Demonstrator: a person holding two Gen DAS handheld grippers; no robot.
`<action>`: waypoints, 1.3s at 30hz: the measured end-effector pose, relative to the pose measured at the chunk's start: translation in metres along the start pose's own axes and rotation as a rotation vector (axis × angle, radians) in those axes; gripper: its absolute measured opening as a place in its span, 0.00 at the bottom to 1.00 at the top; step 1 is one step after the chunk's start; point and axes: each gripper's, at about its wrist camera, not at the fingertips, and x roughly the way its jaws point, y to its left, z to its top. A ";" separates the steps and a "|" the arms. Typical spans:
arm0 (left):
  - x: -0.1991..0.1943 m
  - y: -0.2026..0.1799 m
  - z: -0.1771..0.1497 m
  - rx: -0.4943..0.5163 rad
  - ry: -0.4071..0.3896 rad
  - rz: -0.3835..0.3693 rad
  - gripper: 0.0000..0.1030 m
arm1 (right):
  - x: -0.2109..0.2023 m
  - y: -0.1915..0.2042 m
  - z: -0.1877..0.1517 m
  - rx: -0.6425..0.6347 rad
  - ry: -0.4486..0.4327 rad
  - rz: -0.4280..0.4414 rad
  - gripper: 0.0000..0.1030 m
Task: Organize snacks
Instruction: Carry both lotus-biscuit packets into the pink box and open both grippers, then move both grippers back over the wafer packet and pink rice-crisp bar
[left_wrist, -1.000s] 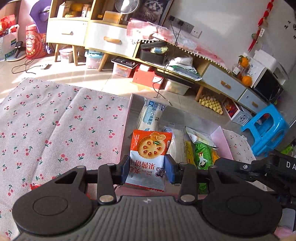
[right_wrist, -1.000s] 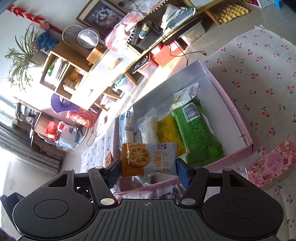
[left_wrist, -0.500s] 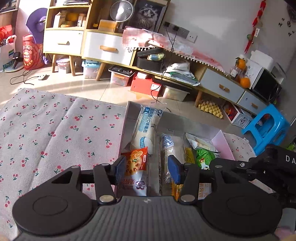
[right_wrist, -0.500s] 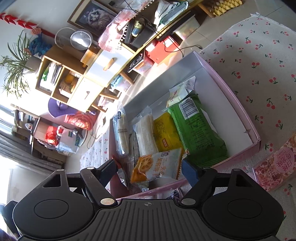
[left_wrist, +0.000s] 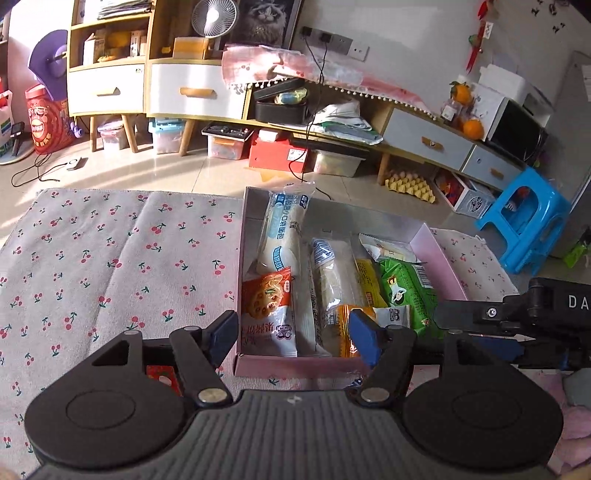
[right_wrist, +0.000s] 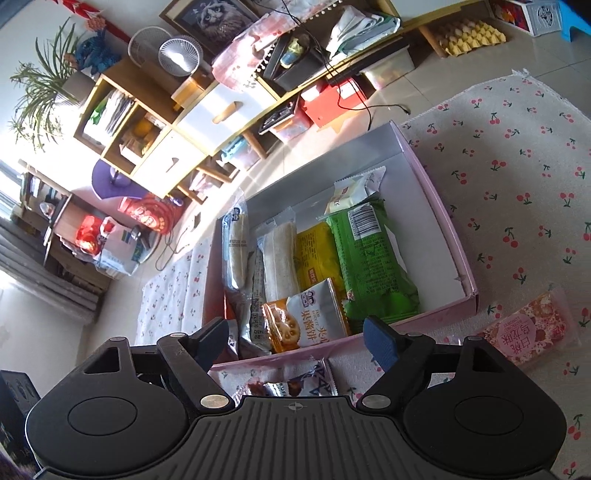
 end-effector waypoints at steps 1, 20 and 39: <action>-0.002 0.001 -0.001 0.009 0.004 0.002 0.64 | -0.005 0.002 -0.001 -0.030 -0.001 -0.008 0.81; -0.022 0.026 -0.025 0.130 0.039 0.102 0.88 | -0.052 -0.032 -0.028 -0.219 0.004 -0.158 0.85; 0.004 0.015 -0.062 0.344 0.147 0.025 0.90 | -0.032 -0.071 -0.063 -0.506 0.065 -0.463 0.88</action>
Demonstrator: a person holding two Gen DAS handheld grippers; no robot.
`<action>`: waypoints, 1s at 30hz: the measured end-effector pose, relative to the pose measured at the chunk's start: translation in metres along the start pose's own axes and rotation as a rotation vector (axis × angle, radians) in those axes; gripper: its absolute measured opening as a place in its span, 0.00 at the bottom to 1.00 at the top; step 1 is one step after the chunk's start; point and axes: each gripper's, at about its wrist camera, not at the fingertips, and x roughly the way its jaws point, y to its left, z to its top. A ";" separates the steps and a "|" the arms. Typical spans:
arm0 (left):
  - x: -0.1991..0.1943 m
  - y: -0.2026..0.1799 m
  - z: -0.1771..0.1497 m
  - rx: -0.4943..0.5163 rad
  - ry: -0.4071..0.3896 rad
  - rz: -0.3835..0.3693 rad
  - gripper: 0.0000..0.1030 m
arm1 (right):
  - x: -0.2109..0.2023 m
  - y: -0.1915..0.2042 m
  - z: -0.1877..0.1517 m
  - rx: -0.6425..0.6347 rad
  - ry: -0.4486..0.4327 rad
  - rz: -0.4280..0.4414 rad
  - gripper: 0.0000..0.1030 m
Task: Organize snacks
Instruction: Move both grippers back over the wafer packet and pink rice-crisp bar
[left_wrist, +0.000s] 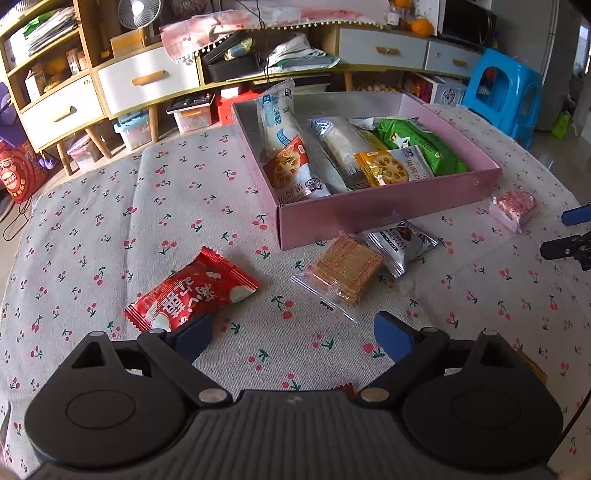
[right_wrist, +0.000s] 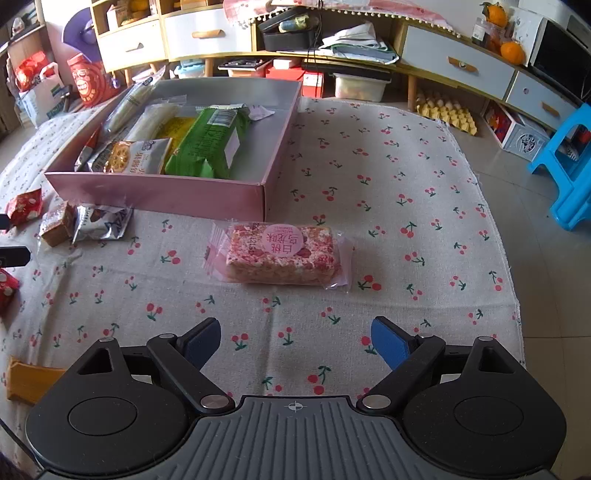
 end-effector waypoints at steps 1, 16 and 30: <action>0.002 -0.002 0.000 0.011 0.003 0.002 0.90 | 0.003 -0.002 0.000 -0.009 0.001 -0.010 0.88; 0.019 -0.002 0.013 0.012 -0.012 -0.037 0.81 | 0.028 -0.013 0.014 -0.083 -0.093 0.032 0.97; 0.013 -0.009 0.012 0.074 -0.012 -0.103 0.48 | 0.006 0.033 0.009 -0.250 -0.100 0.280 0.89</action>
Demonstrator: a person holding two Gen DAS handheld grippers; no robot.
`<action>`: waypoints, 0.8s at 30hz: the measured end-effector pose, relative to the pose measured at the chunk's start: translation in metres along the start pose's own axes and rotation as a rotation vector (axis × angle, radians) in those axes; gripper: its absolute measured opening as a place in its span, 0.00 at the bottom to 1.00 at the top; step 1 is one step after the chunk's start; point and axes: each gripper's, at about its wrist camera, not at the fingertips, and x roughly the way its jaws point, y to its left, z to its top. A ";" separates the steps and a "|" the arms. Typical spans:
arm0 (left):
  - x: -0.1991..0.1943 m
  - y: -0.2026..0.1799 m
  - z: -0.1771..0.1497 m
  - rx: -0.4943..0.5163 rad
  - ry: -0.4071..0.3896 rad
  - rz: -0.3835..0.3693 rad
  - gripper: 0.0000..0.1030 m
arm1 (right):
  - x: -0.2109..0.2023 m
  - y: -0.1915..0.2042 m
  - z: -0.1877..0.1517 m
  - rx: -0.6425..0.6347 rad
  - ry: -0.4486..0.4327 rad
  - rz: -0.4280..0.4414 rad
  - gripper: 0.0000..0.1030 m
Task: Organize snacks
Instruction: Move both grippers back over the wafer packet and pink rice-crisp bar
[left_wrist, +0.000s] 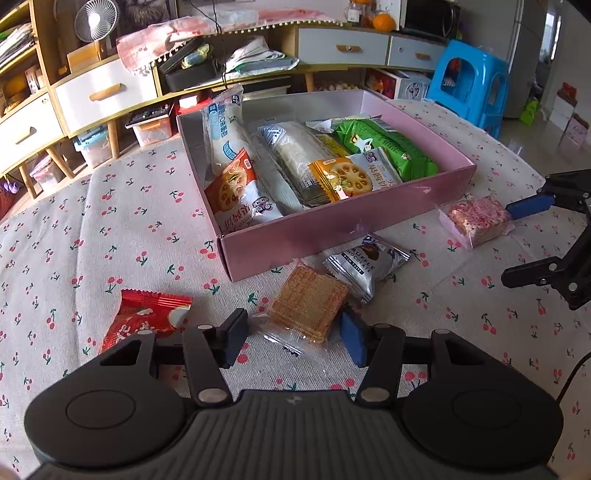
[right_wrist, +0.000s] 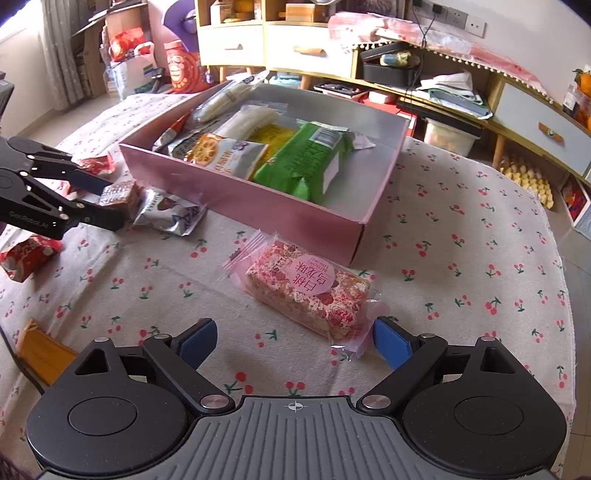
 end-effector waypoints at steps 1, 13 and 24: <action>-0.001 0.000 0.000 0.004 0.004 -0.006 0.48 | -0.003 0.002 0.001 -0.002 0.002 0.036 0.89; 0.003 0.000 0.000 0.010 -0.006 0.019 0.63 | 0.011 -0.003 -0.001 -0.032 0.034 -0.100 0.90; 0.001 -0.001 0.000 0.002 -0.004 0.004 0.50 | 0.024 0.016 0.018 -0.078 -0.001 -0.104 0.82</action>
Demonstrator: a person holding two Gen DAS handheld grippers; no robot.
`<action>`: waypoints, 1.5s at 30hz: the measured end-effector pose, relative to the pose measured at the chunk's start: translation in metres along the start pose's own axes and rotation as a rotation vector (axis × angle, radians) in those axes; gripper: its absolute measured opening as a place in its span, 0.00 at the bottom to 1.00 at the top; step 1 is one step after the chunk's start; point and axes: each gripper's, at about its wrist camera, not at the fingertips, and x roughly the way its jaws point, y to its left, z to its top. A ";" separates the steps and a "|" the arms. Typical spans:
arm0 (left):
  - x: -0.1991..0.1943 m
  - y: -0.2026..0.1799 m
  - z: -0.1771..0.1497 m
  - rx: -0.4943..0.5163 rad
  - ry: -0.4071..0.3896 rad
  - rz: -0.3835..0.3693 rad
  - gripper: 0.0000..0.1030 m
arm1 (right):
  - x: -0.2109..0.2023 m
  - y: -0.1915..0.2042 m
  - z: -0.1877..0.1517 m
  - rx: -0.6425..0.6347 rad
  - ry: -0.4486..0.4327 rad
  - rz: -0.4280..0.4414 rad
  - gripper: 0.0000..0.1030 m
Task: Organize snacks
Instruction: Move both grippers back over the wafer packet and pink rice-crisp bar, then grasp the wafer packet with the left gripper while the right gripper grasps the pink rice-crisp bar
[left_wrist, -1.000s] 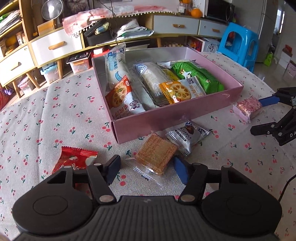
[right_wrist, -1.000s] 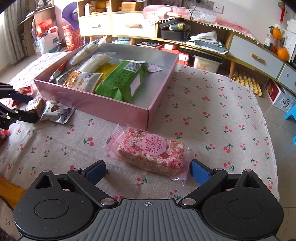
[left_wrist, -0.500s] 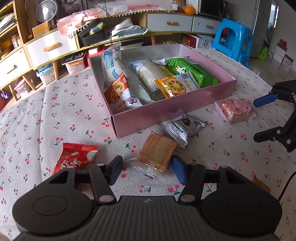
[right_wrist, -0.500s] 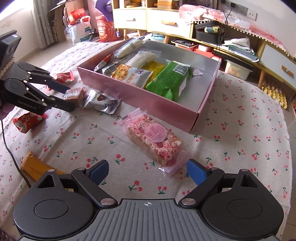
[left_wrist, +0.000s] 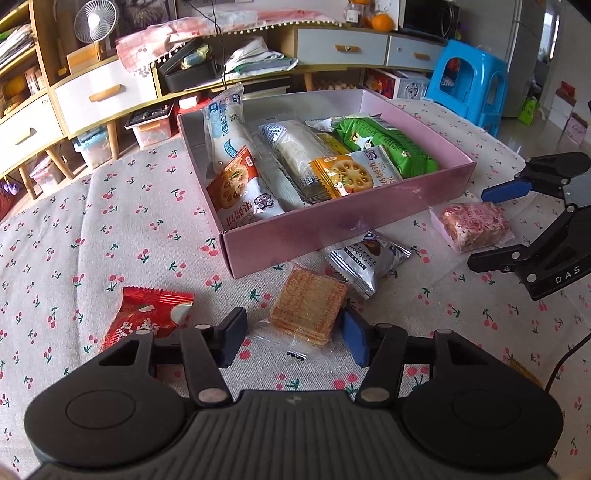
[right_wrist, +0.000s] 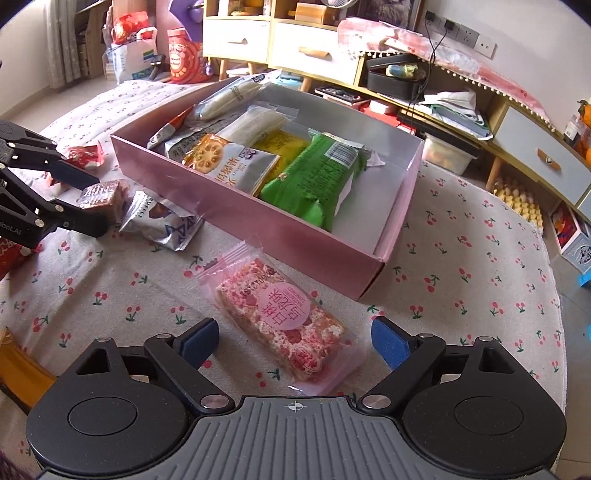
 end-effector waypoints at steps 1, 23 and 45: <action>-0.001 0.000 -0.001 0.004 0.002 -0.002 0.48 | -0.001 0.002 0.001 -0.003 0.004 0.016 0.81; -0.002 -0.001 -0.002 -0.007 0.027 0.004 0.55 | -0.006 0.026 0.003 0.034 0.038 0.148 0.72; -0.019 -0.003 0.001 -0.170 0.054 0.051 0.44 | -0.018 0.017 0.019 0.365 0.090 0.140 0.31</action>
